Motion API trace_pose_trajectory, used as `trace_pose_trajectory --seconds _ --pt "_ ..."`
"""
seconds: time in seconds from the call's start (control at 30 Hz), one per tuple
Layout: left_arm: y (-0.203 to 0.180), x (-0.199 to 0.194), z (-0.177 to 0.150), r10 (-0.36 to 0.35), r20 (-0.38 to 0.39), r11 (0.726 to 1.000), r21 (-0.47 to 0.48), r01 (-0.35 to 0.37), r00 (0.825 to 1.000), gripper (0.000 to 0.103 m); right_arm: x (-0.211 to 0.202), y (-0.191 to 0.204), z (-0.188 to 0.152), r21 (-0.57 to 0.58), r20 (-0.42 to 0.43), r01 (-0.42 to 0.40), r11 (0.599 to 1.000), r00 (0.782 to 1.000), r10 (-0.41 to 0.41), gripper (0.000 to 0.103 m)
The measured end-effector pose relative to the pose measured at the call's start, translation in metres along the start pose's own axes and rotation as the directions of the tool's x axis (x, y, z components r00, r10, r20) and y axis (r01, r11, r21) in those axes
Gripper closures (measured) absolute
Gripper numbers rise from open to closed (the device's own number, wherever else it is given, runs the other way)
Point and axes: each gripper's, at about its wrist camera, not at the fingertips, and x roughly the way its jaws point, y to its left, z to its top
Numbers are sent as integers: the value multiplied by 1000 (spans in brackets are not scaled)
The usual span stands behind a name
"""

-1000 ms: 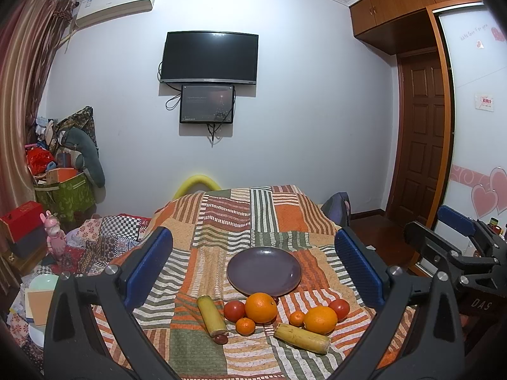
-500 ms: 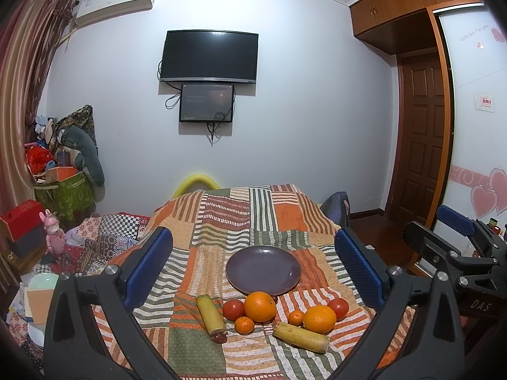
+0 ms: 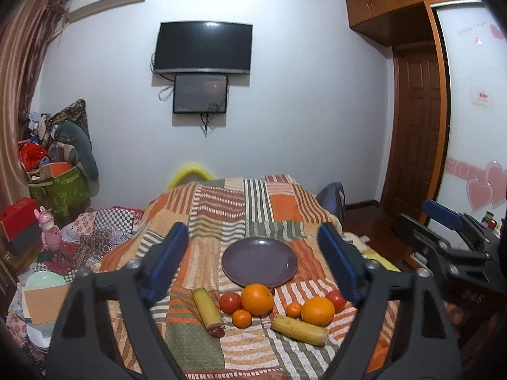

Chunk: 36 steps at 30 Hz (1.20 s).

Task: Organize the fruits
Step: 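Move the left tool down to the yellow cylinder and close around it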

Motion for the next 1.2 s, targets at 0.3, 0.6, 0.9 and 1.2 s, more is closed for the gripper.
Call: trace_pose_trajectory --seconds 0.3,0.6,0.9,1.2 --pt "13 24 -10 30 -61 999 13 -29 998 23 26 -13 -14 0 -109 -24 1000 994 24 31" --pt "57 84 -40 79 -255 997 6 -80 964 28 61 -22 -31 -22 -247 -52 998 968 45 31" --pt "89 141 -79 68 -422 995 -37 -92 904 33 103 -19 -55 -33 -382 -80 996 922 62 31" --pt "91 189 -115 16 -533 998 -47 -49 846 42 145 -3 -82 -37 -498 -152 988 860 113 31"
